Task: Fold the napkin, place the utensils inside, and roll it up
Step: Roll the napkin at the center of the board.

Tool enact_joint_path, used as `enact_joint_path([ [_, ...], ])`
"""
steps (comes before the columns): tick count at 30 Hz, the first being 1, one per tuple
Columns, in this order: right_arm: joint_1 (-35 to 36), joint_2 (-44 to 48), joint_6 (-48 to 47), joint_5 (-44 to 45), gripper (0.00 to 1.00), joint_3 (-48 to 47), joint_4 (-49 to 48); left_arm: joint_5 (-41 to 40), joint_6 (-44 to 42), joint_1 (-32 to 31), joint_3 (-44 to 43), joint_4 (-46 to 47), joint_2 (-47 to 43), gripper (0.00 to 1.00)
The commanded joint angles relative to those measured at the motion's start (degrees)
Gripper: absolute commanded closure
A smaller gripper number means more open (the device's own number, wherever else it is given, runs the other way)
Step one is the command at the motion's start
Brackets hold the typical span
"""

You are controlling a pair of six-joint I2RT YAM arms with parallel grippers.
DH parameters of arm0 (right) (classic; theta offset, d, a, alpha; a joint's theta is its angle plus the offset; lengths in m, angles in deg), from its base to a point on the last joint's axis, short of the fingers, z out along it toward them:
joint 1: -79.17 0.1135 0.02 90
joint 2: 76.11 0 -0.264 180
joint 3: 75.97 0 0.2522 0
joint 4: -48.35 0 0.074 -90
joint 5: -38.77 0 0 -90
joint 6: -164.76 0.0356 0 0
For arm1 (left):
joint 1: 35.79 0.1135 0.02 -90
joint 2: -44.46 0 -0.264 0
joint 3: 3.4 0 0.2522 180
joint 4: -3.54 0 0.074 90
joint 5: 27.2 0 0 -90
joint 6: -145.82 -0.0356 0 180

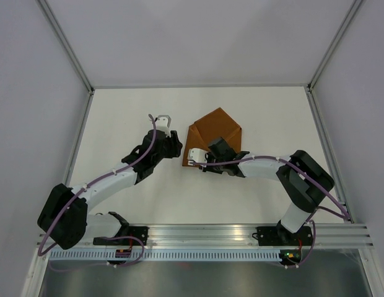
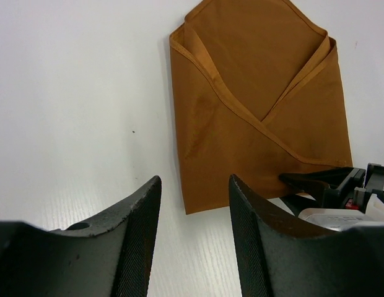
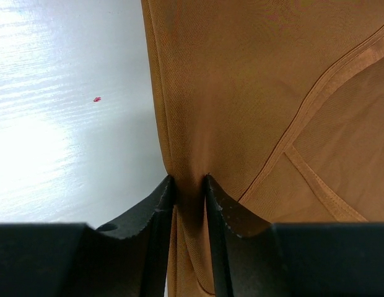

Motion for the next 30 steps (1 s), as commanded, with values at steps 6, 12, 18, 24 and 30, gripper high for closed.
enact_joint_path([
  [6,-2.90,-4.57,-0.73,-5.89,0.76,-1.03,11.28,2.04,-3.45,-0.22,0.91,3.59,2.15,0.46],
  [12,-5.27,-4.92,-0.99,-10.90,0.85,-2.36,15.15,1.95,-3.36,-0.31,3.10,6.23,1.02,0.45],
  [18,-7.55,-5.10,-1.69,-16.35,0.88,-3.58,19.37,1.52,-5.11,-1.27,6.62,11.14,-1.71,0.45],
  [24,-10.28,-6.42,-3.80,-22.15,0.92,-6.40,25.87,-2.08,-10.02,-6.10,9.61,16.50,-3.21,0.45],
  [30,-12.04,-9.31,-6.78,-27.07,0.94,-9.65,33.61,-4.46,-16.26,-11.55,13.65,22.74,-5.66,0.45],
])
